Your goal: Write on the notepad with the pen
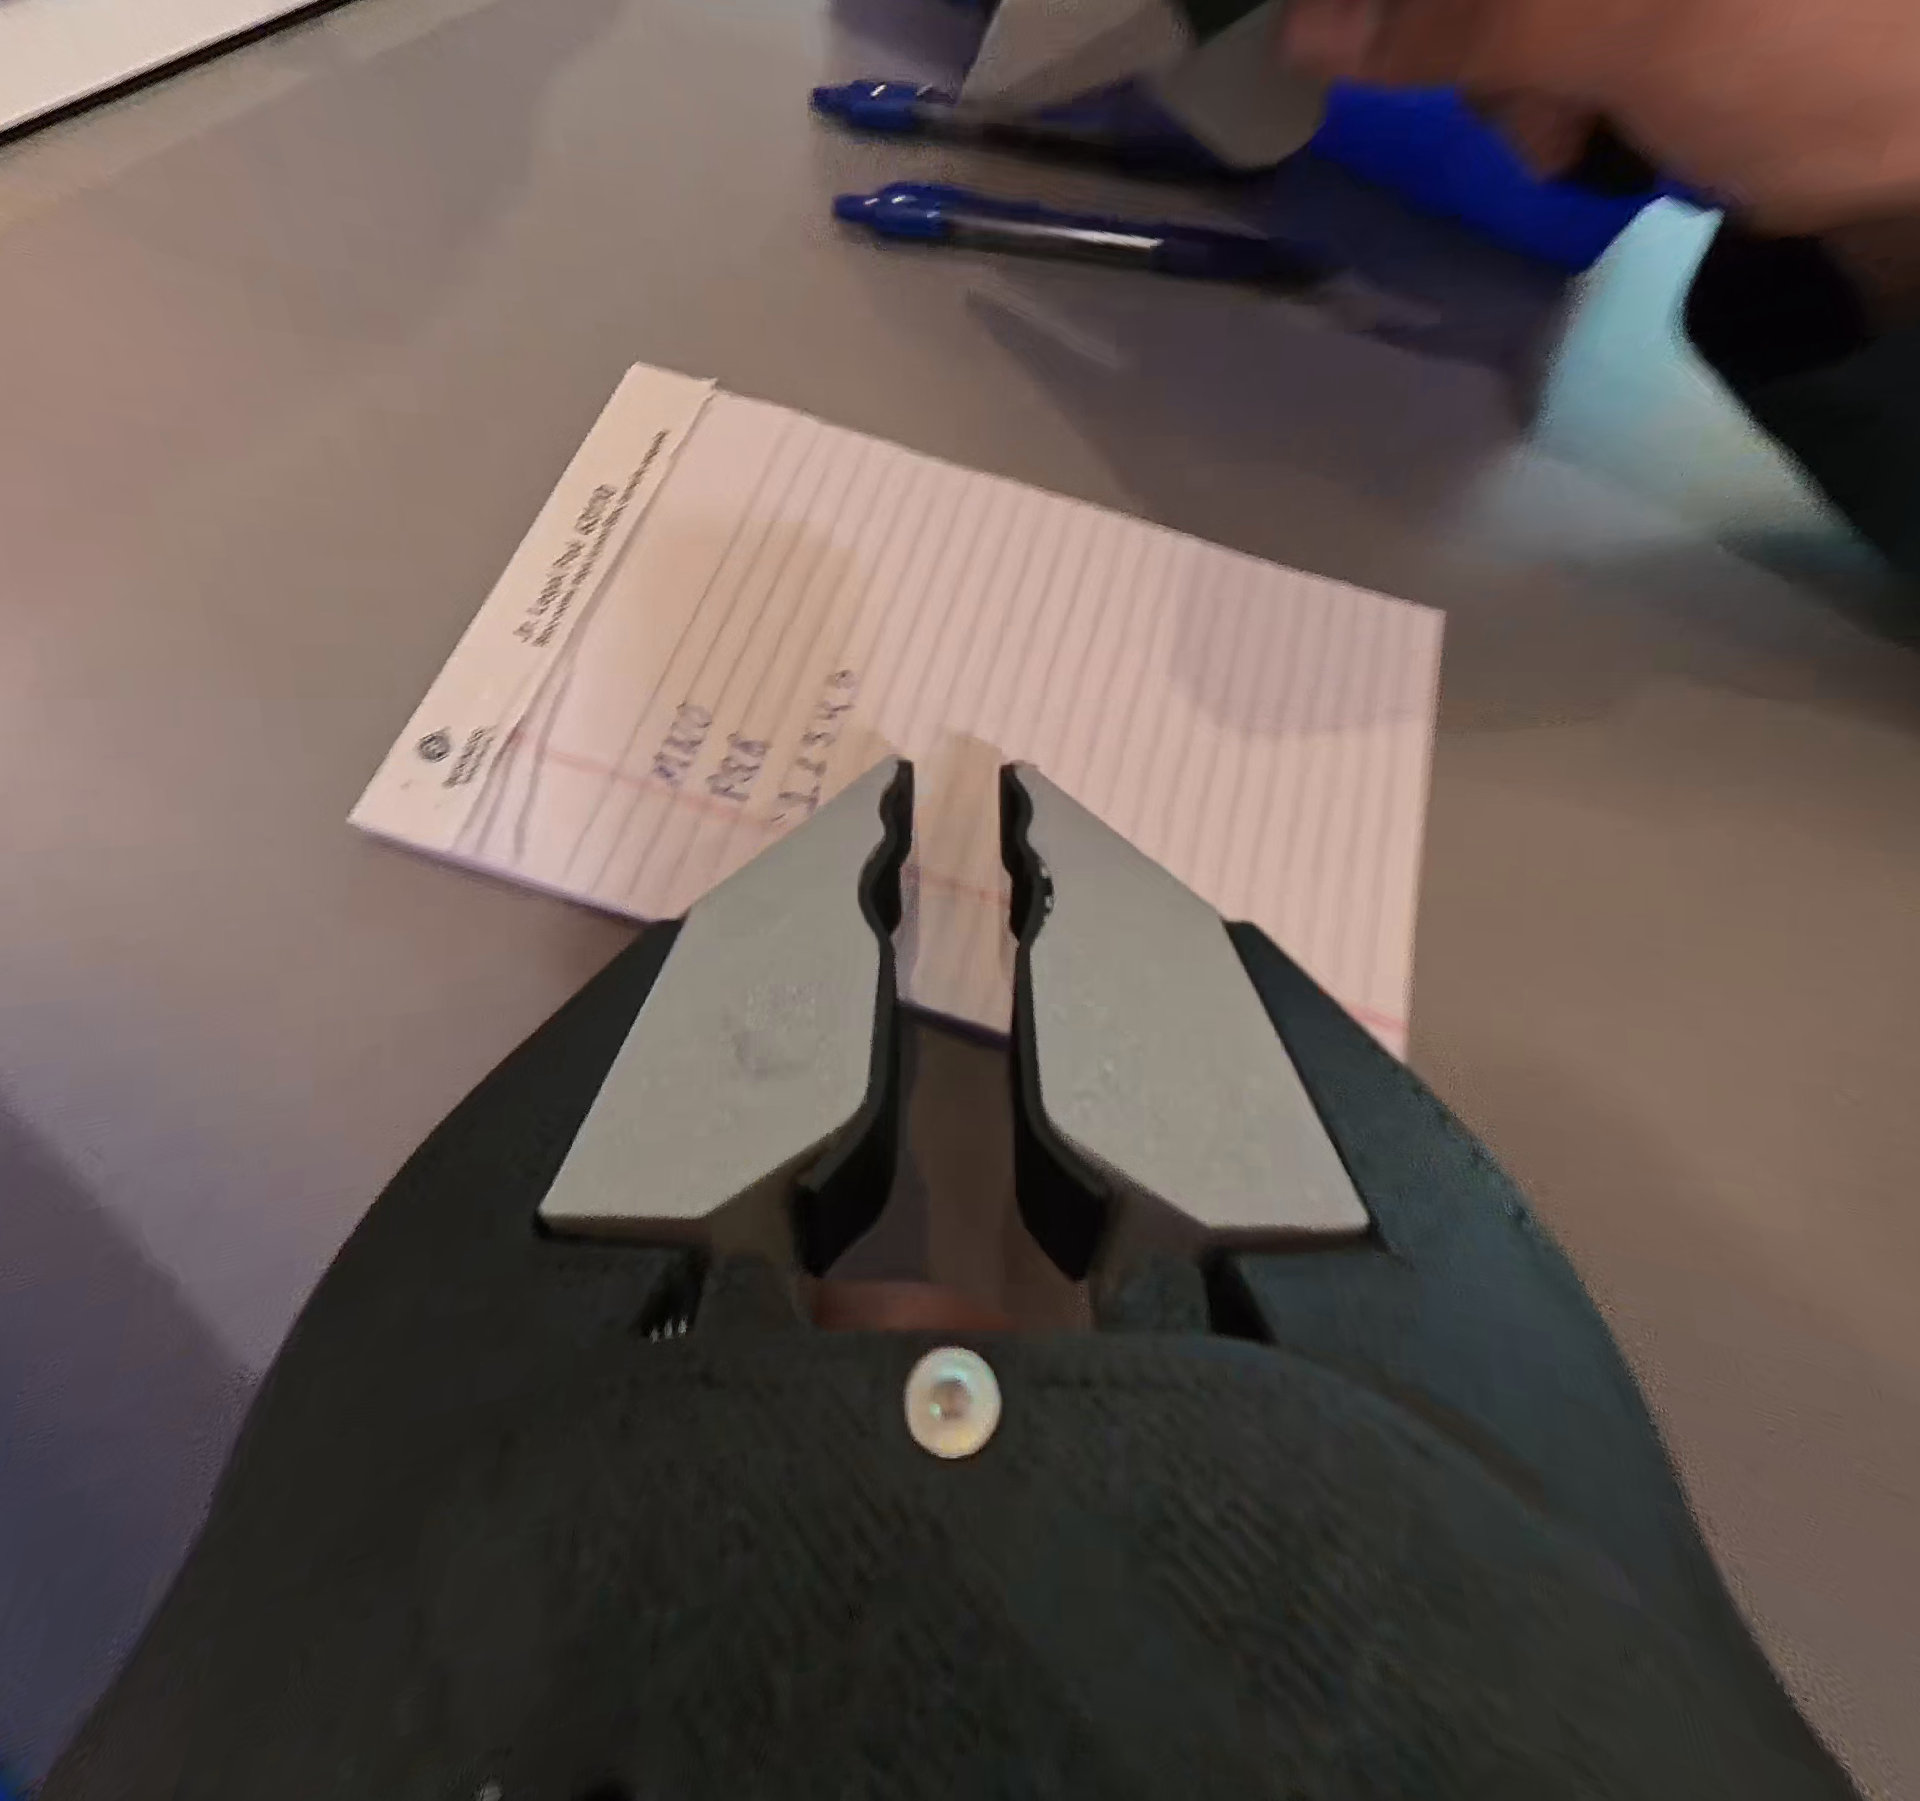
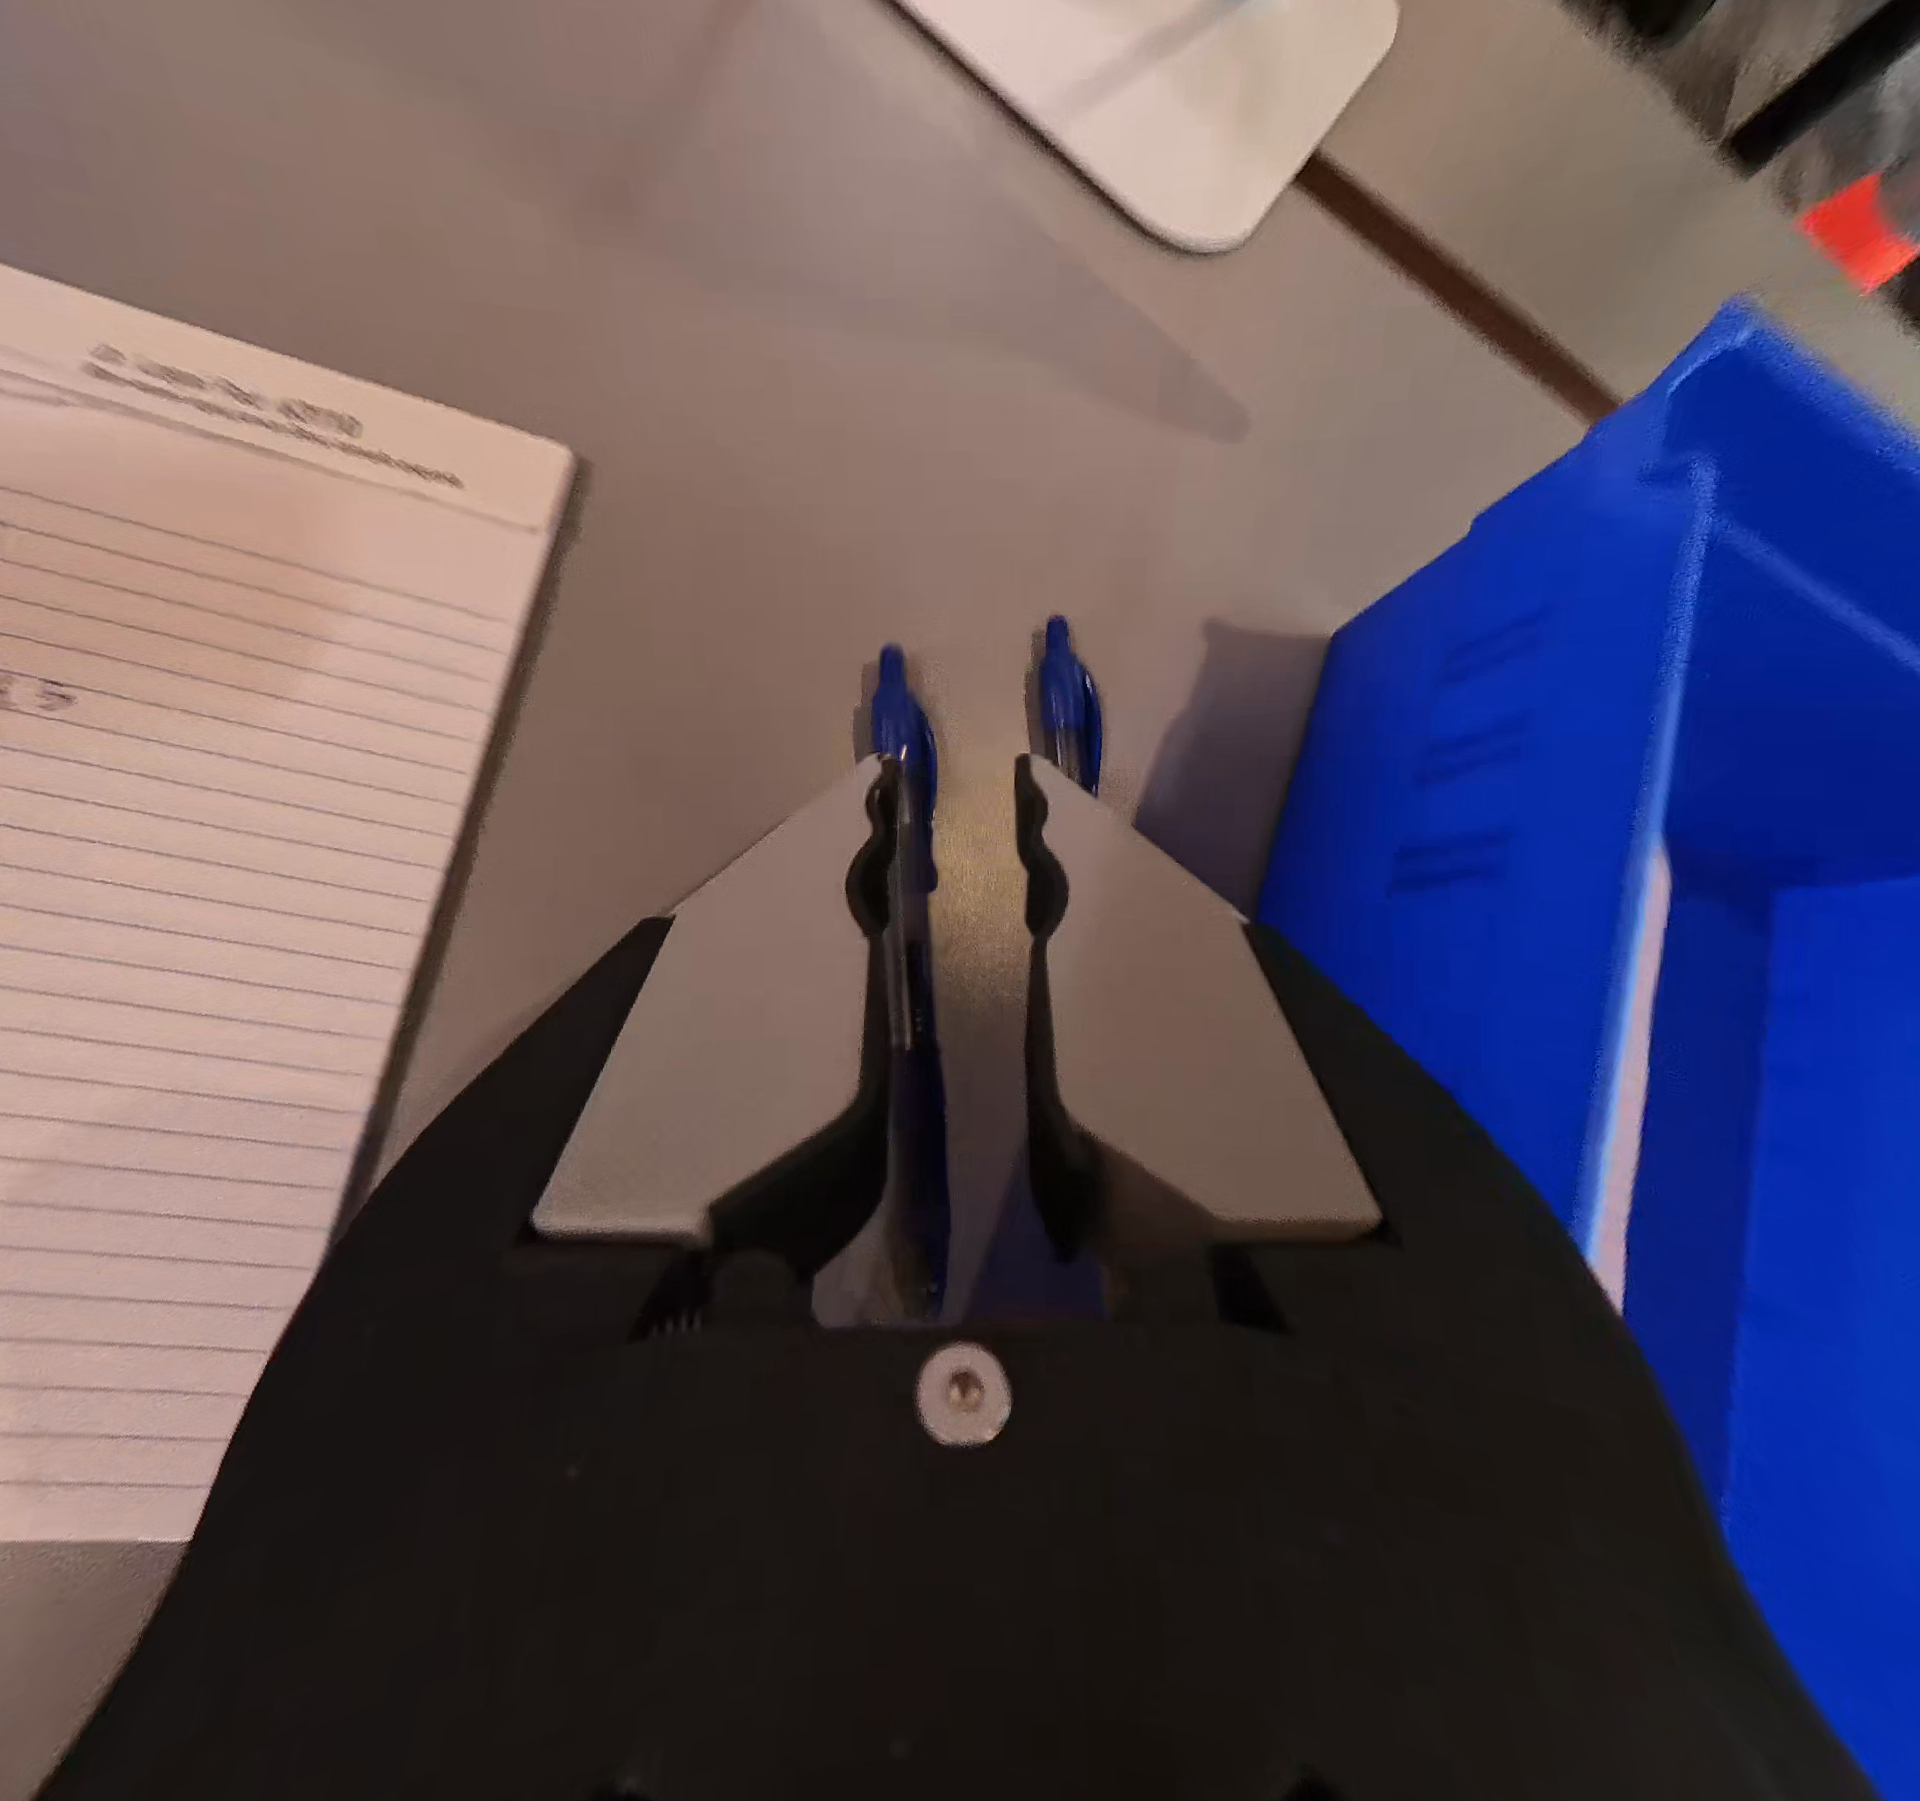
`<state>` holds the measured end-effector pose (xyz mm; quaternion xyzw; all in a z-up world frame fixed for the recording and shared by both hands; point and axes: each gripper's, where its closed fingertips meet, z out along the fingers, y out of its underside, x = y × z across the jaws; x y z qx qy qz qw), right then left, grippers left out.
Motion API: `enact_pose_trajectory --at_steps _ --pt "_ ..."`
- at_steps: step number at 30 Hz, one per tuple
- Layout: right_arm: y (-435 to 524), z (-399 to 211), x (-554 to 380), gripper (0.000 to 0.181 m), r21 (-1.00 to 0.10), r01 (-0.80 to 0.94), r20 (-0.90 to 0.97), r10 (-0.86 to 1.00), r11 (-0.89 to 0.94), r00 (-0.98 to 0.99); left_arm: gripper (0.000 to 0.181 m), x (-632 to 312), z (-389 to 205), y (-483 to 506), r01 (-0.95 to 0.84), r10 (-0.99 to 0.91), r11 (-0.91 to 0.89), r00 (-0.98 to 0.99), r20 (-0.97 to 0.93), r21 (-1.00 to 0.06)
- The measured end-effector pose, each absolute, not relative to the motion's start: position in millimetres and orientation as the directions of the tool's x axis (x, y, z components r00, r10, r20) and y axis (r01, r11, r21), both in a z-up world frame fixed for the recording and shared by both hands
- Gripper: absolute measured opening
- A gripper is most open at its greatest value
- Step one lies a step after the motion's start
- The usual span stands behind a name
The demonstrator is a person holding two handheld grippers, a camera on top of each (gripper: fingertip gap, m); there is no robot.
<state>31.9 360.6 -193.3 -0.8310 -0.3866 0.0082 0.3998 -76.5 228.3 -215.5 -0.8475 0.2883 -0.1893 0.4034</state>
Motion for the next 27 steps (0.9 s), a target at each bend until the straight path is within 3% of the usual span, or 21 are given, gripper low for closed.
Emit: enact_pose_trajectory --at_steps 4,13,17,23,27 --pt "337 -184 3 0.000 -0.718 0.632 0.219 0.767 -0.291 0.603 0.017 -100 -226 236 -0.419 -0.583 -0.514 0.810 -0.053 -0.748" --pt "256 -227 -21 0.000 -0.523 0.785 -0.084 0.937 -0.332 0.340 0.000 -111 -227 242 -0.449 -0.553 -0.499 0.824 -0.126 -0.741" --pt "216 -224 -39 0.000 -0.531 0.789 -0.273 0.944 -0.308 0.185 0.000 -115 -226 245 -0.481 -0.539 -0.479 0.821 -0.186 -0.734" --pt "217 -224 -43 0.000 -0.547 0.776 -0.274 0.943 -0.314 0.189 0.015 -114 -215 242 -0.542 -0.563 -0.414 0.784 -0.261 -0.731" --pt "236 -218 -36 0.000 -0.569 0.742 -0.238 0.934 -0.355 0.265 0.019 -80 -198 215 -0.546 -0.735 -0.293 0.653 -0.180 -0.785"
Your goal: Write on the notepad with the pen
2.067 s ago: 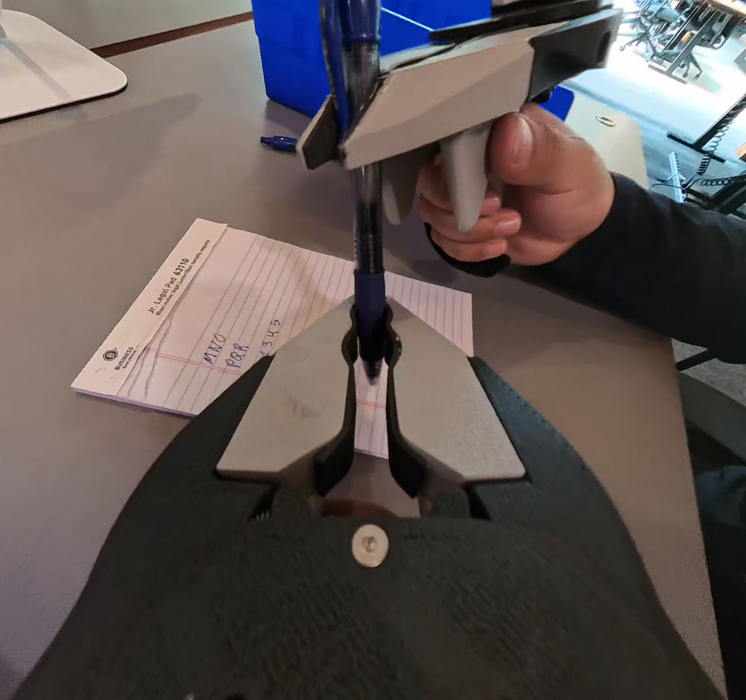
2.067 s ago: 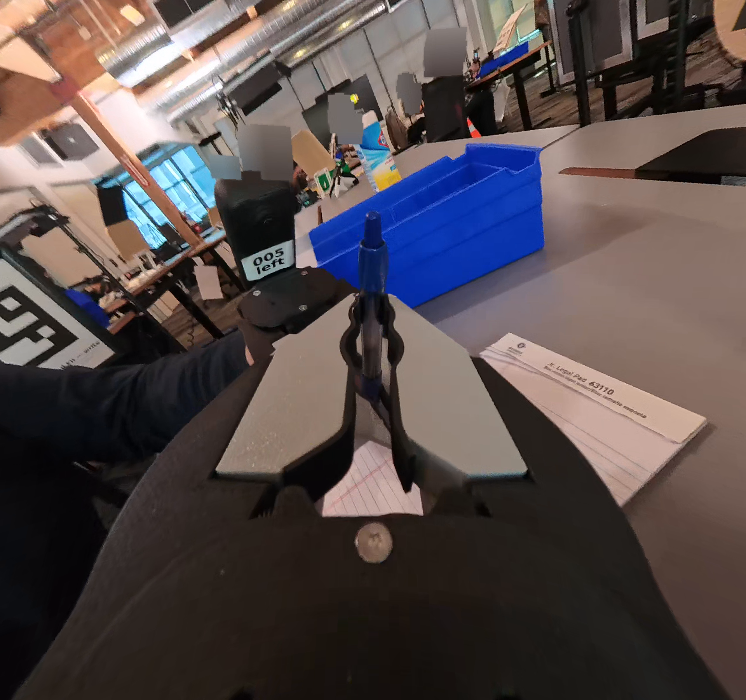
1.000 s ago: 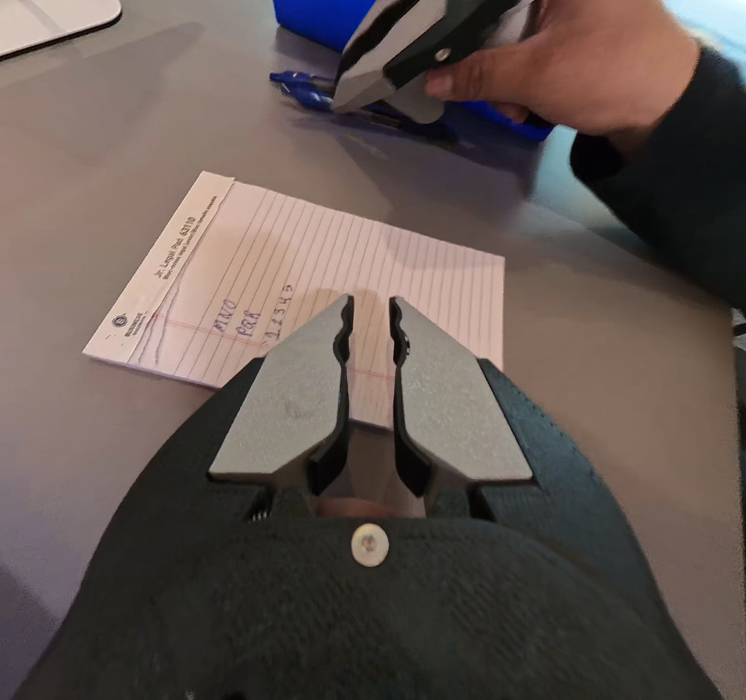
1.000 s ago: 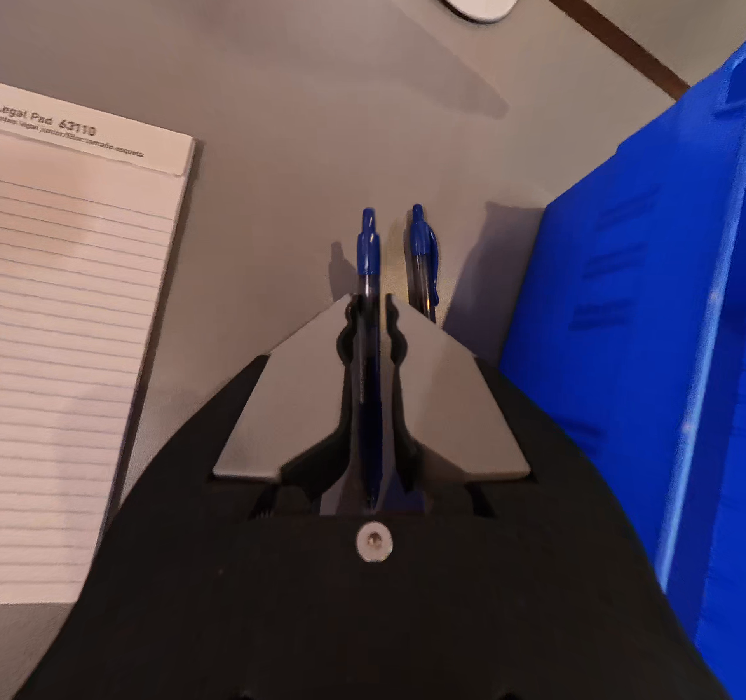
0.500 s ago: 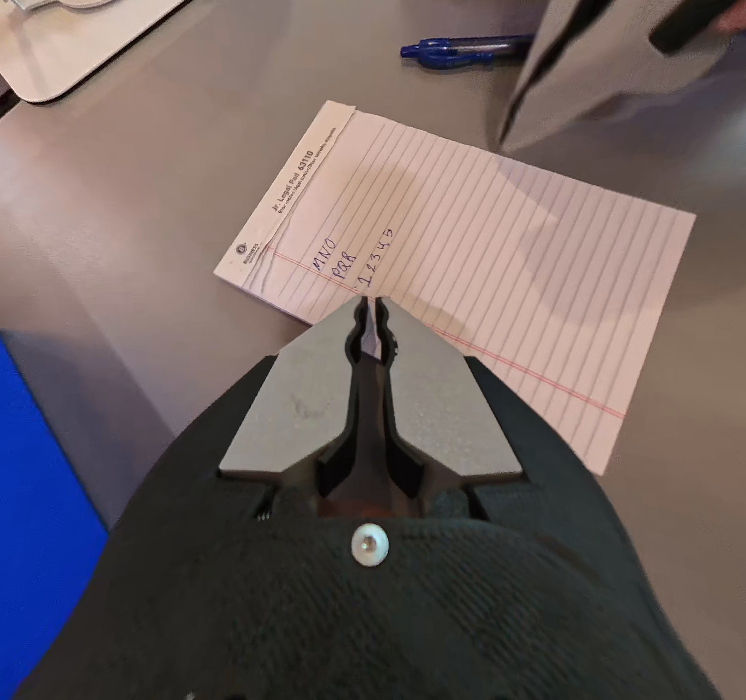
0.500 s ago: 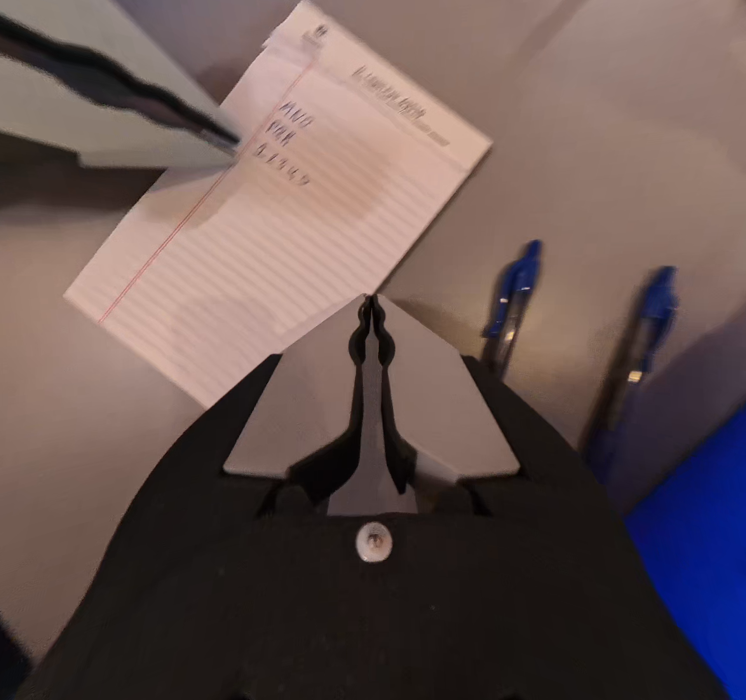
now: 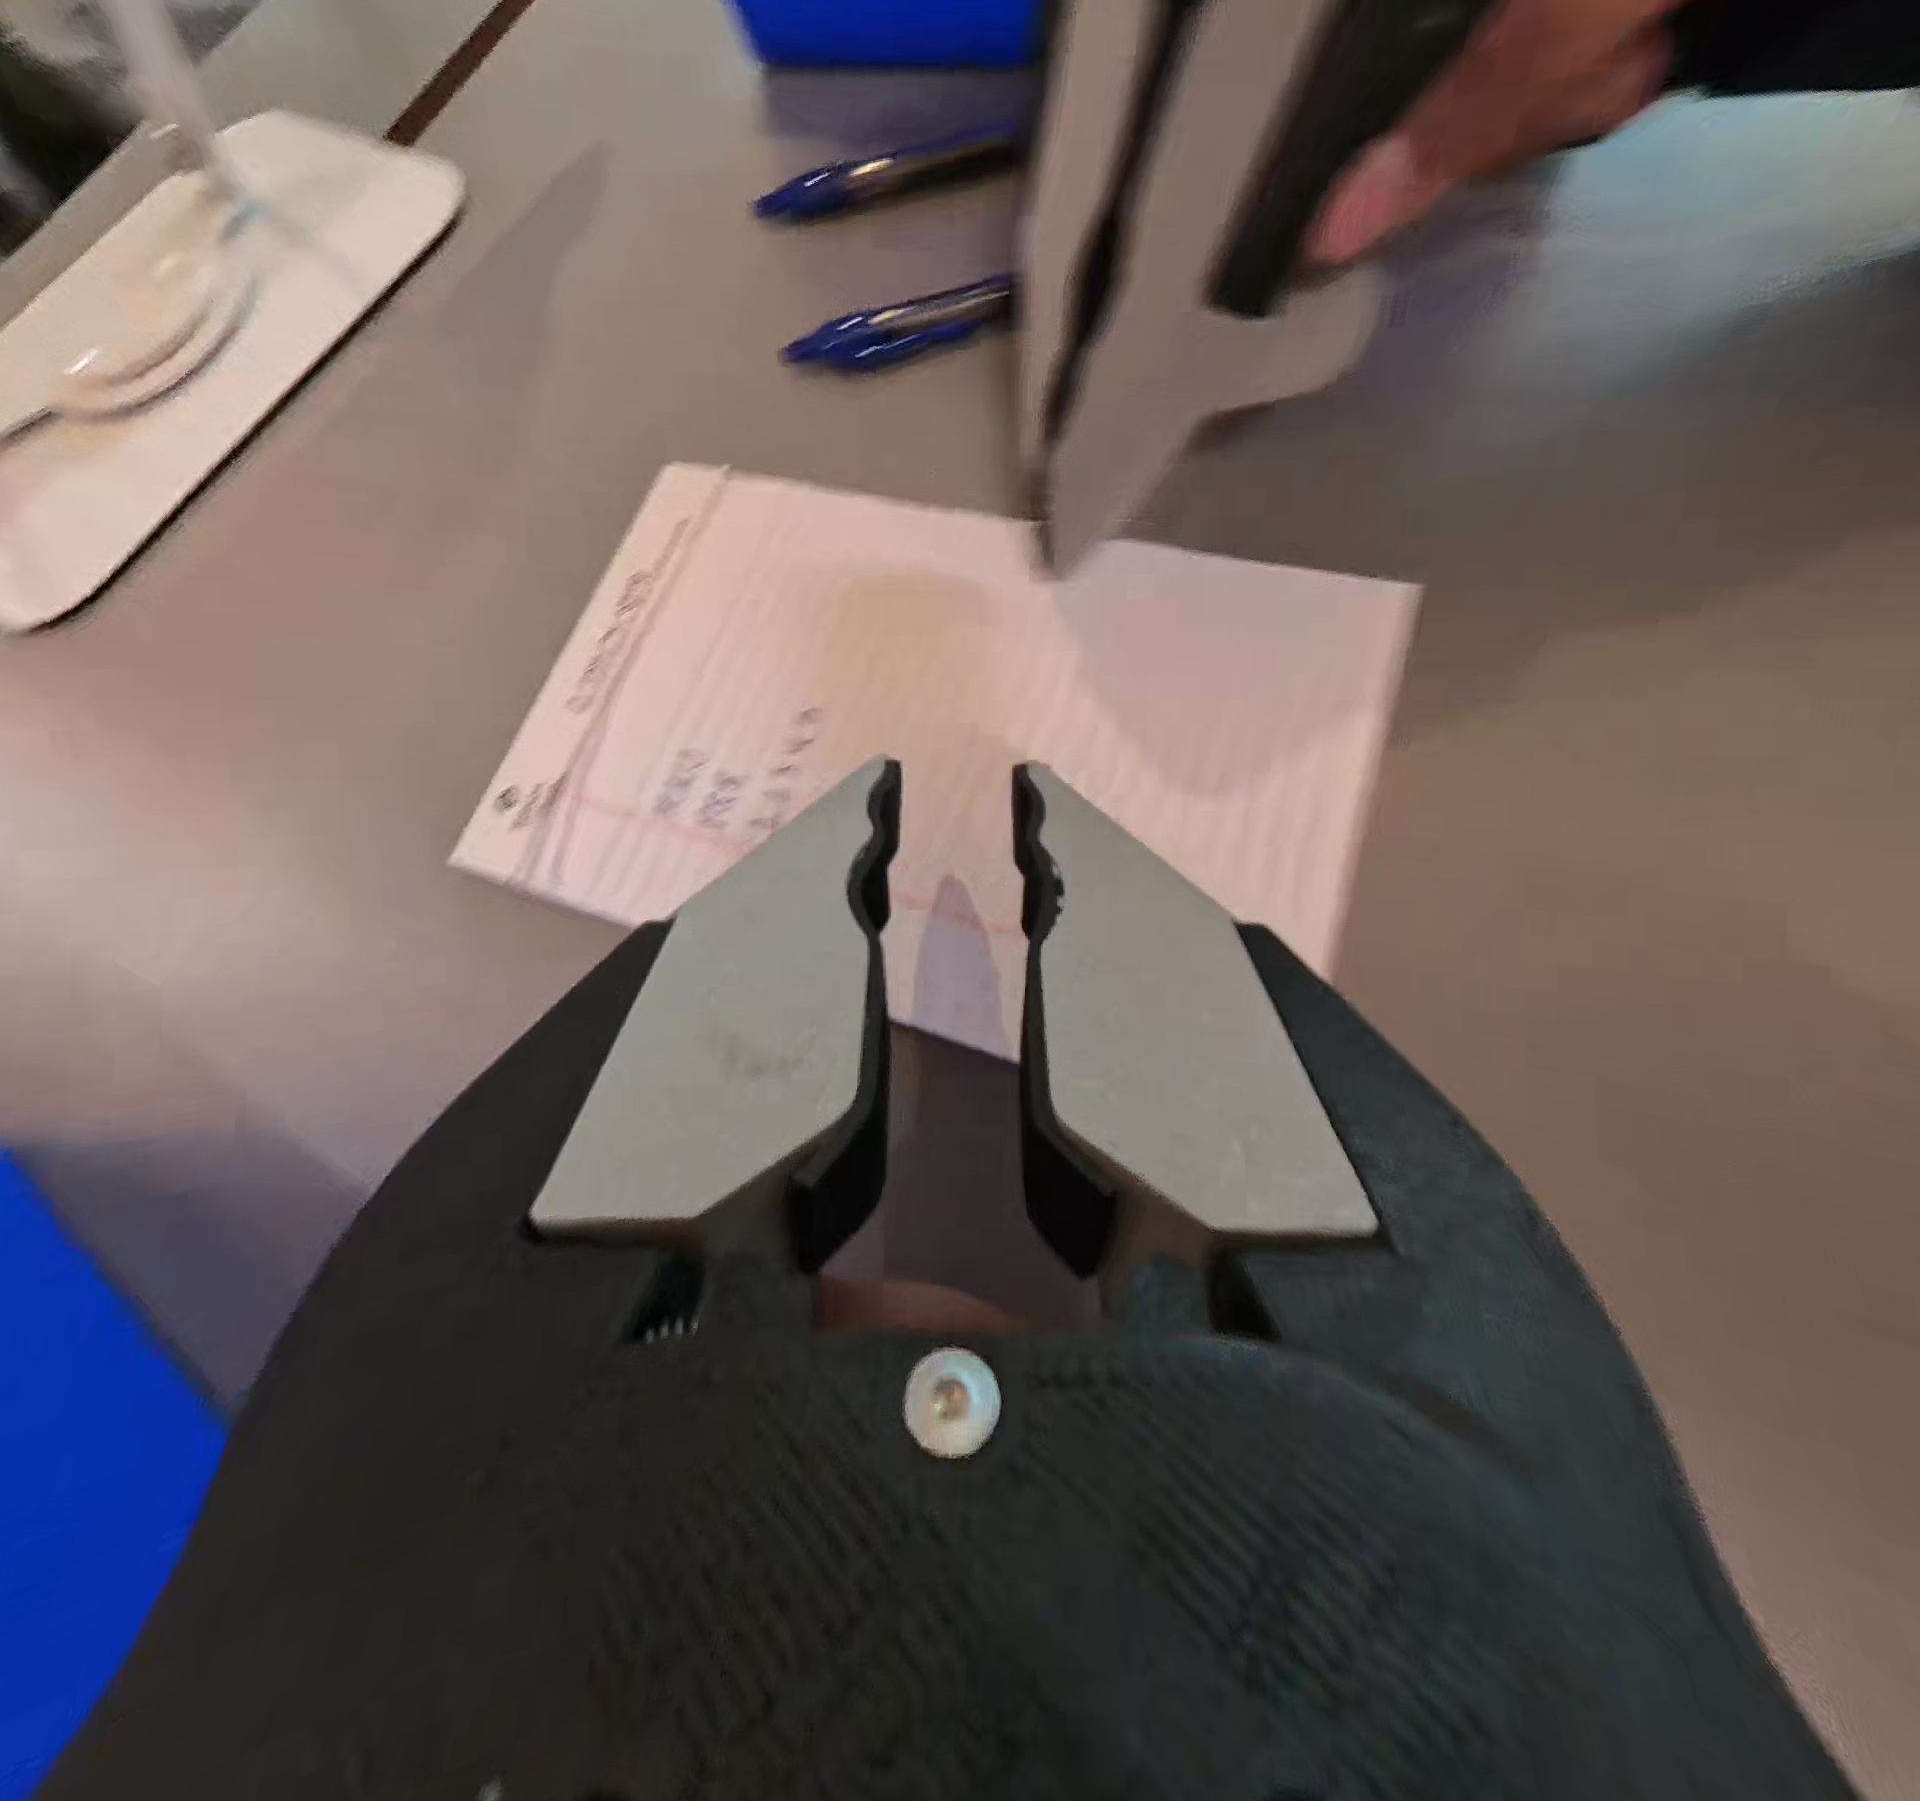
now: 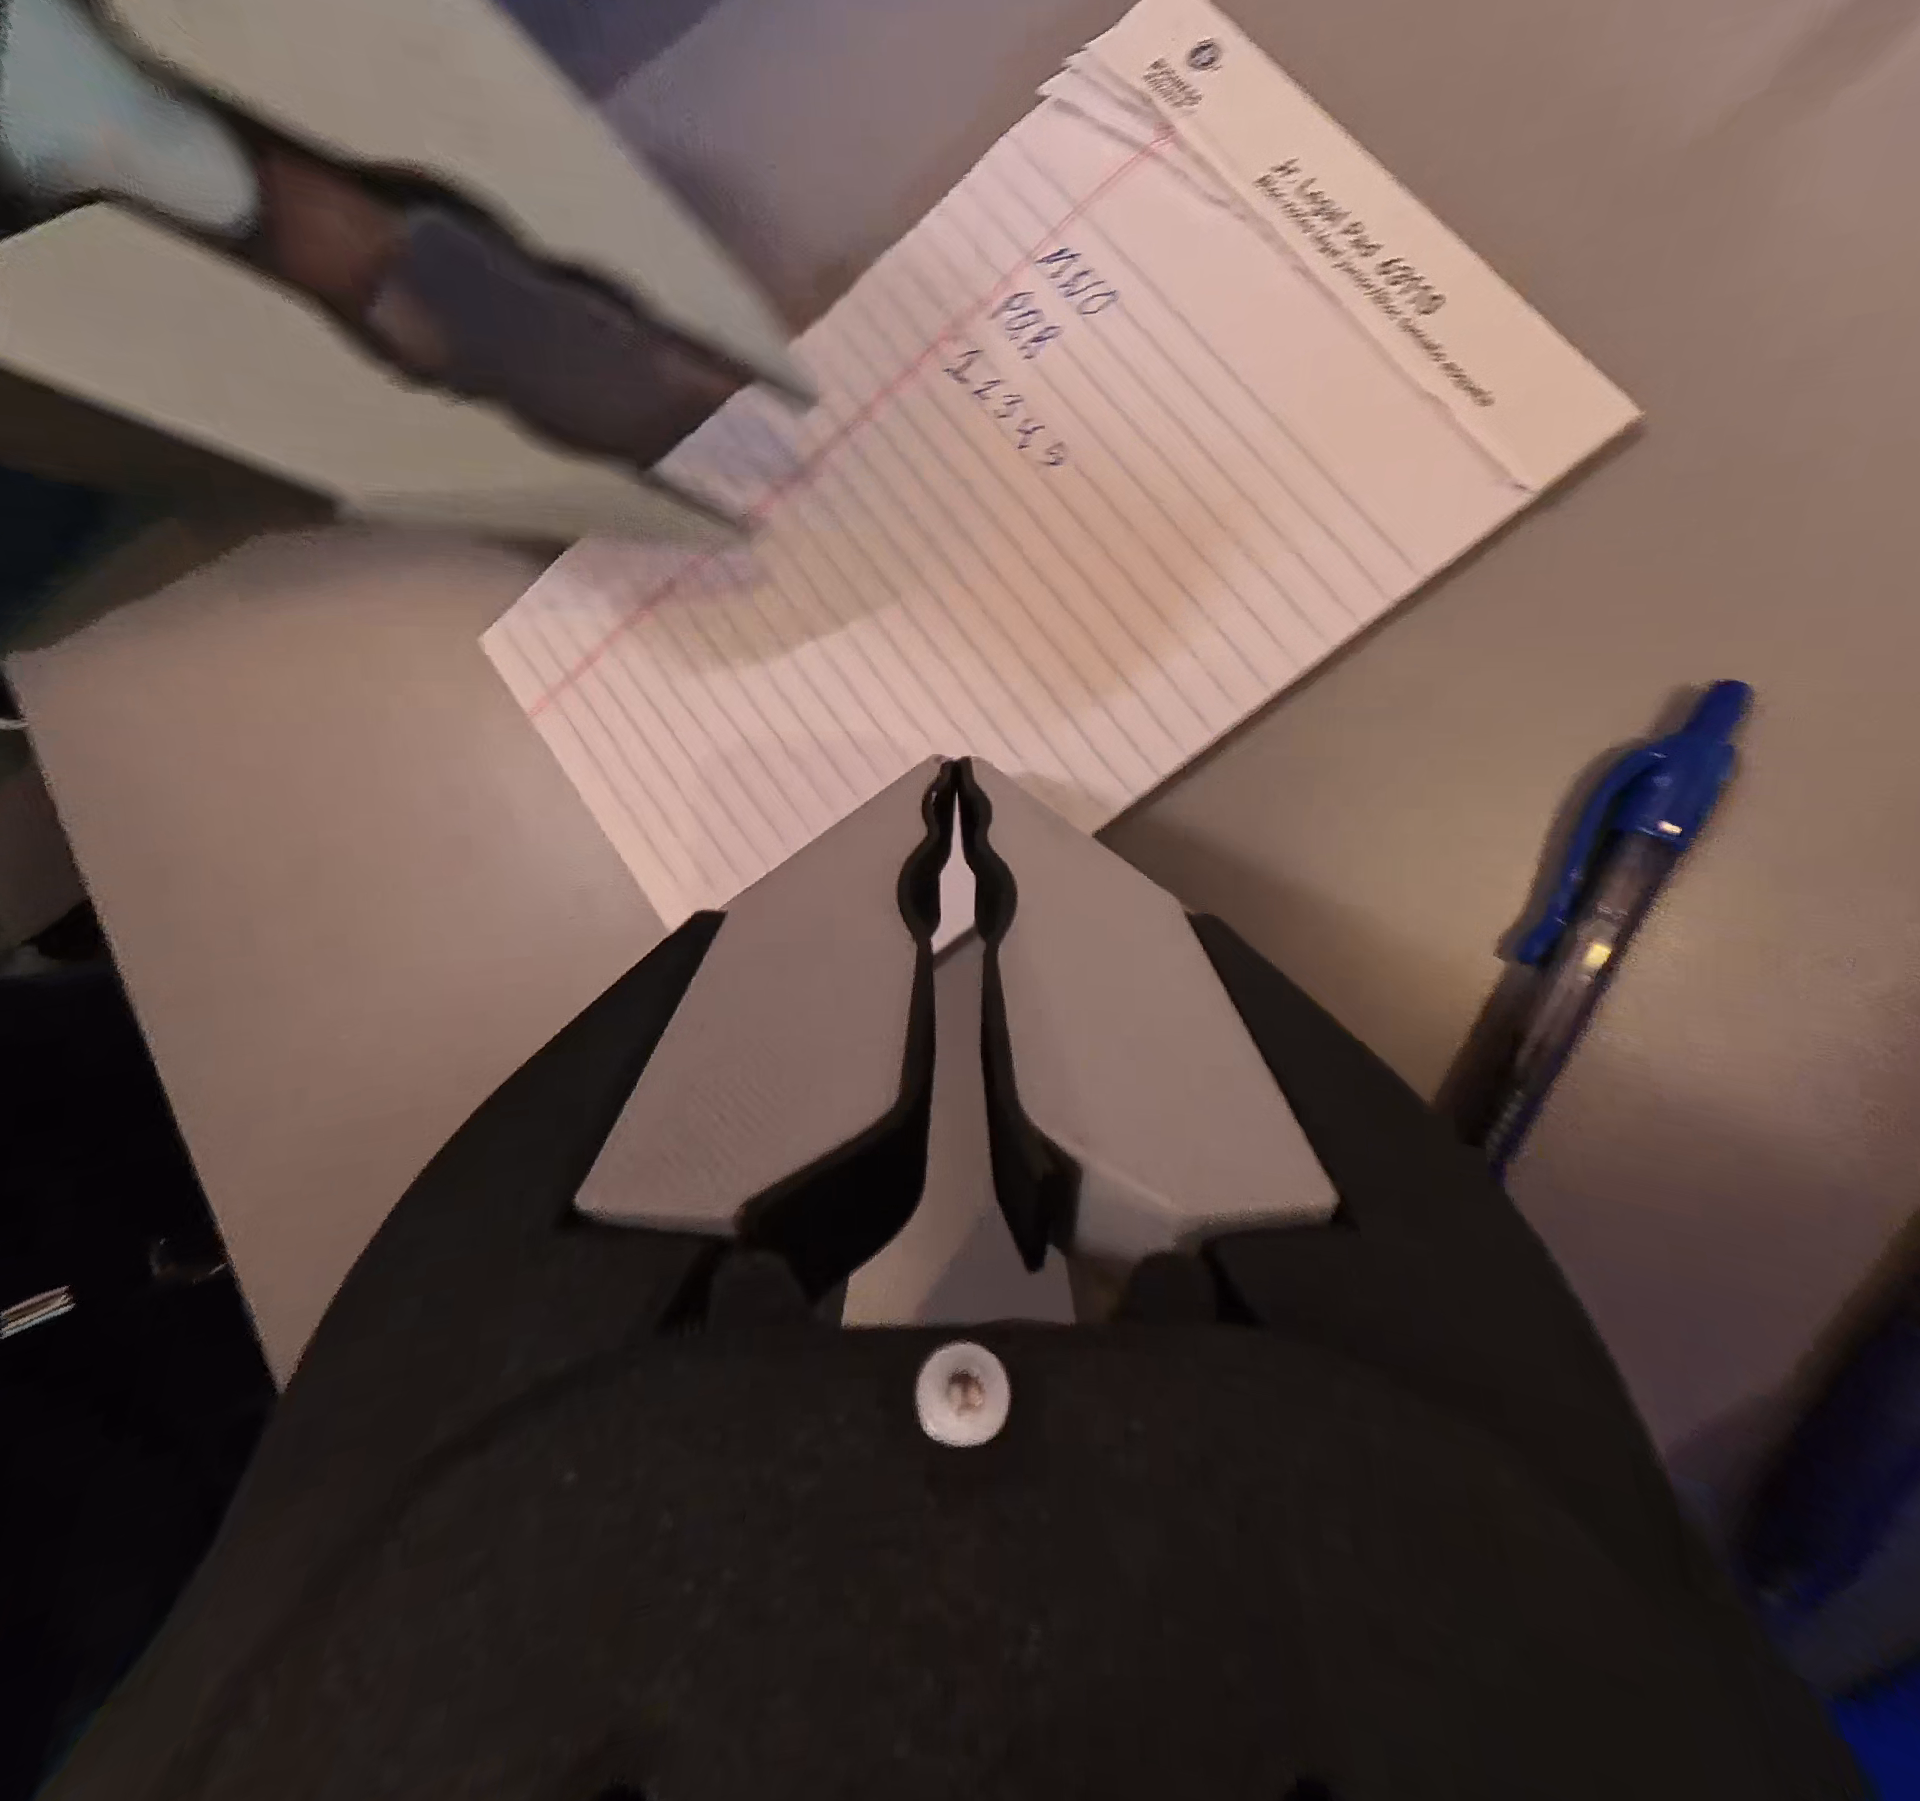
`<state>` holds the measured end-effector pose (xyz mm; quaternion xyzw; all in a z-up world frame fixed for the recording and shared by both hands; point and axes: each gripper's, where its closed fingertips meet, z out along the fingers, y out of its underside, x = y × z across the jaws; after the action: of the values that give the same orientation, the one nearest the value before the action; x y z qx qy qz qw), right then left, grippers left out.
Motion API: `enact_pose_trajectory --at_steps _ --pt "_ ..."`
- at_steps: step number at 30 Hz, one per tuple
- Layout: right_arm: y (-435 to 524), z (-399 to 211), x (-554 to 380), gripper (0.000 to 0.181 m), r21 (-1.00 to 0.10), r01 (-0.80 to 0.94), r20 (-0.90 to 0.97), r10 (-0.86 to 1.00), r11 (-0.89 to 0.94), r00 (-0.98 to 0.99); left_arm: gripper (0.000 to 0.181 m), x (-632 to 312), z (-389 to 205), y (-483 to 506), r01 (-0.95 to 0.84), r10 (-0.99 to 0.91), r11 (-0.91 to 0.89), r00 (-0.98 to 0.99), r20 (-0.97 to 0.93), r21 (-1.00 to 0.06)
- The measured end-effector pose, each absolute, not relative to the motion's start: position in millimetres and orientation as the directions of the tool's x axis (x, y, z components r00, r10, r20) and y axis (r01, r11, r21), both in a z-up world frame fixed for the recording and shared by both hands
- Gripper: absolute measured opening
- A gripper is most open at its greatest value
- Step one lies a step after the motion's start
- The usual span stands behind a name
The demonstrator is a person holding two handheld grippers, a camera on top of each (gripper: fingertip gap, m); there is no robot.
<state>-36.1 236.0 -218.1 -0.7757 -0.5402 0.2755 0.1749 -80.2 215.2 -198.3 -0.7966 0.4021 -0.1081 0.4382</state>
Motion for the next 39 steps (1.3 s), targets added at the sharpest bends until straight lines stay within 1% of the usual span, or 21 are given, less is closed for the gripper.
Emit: enact_pose_trajectory --at_steps 4,10,18,20,21,23,29,30,31,34,36,39 --pt "255 -219 -30 0.000 -0.579 0.720 -0.189 0.921 -0.384 0.339 0.025 -57 -194 193 -0.551 -0.829 -0.227 0.541 -0.138 -0.803" --pt "254 -223 -32 0.000 -0.571 0.732 -0.174 0.927 -0.370 0.333 0.034 -43 -218 176 -0.647 -0.887 -0.200 0.439 -0.144 -0.736" --pt "255 -225 -32 0.000 -0.571 0.730 -0.178 0.925 -0.375 0.336 0.041 -43 -225 175 -0.637 -0.890 -0.246 0.447 -0.090 -0.731" --pt "254 -225 -32 0.000 -0.568 0.733 -0.178 0.925 -0.374 0.334 0.024 -42 -226 172 -0.634 -0.900 -0.251 0.431 -0.065 -0.731" --pt "254 -226 -32 0.000 -0.565 0.735 -0.178 0.926 -0.374 0.334 0.019 -43 -226 173 -0.634 -0.897 -0.248 0.436 -0.074 -0.732" --pt "254 -227 -32 0.000 -0.561 0.739 -0.178 0.926 -0.373 0.333 0.002 -45 -227 176 -0.637 -0.891 -0.248 0.446 -0.087 -0.730" --pt "254 -226 -32 0.000 -0.567 0.736 -0.175 0.928 -0.369 0.329 0.000 -48 -226 179 -0.642 -0.881 -0.244 0.460 -0.110 -0.727" --pt "255 -225 -32 0.000 -0.570 0.734 -0.175 0.928 -0.369 0.330 0.006 -48 -226 179 -0.646 -0.882 -0.239 0.457 -0.116 -0.725" --pt "255 -225 -33 0.000 -0.575 0.731 -0.173 0.928 -0.367 0.329 0.018 -47 -226 178 -0.647 -0.886 -0.239 0.451 -0.111 -0.724" --pt "257 -221 -37 0.001 -0.601 0.726 -0.144 0.939 -0.335 0.314 0.027 -45 -225 177 -0.642 -0.889 -0.238 0.447 -0.103 -0.729" --pt "256 -221 -38 0.001 -0.601 0.730 -0.132 0.942 -0.324 0.309 0.029 -49 -228 181 -0.654 -0.876 -0.242 0.466 -0.128 -0.717" --pt "255 -223 -37 0.002 -0.592 0.740 -0.127 0.943 -0.321 0.307 0.026 -52 -228 186 -0.652 -0.862 -0.247 0.486 -0.145 -0.717"
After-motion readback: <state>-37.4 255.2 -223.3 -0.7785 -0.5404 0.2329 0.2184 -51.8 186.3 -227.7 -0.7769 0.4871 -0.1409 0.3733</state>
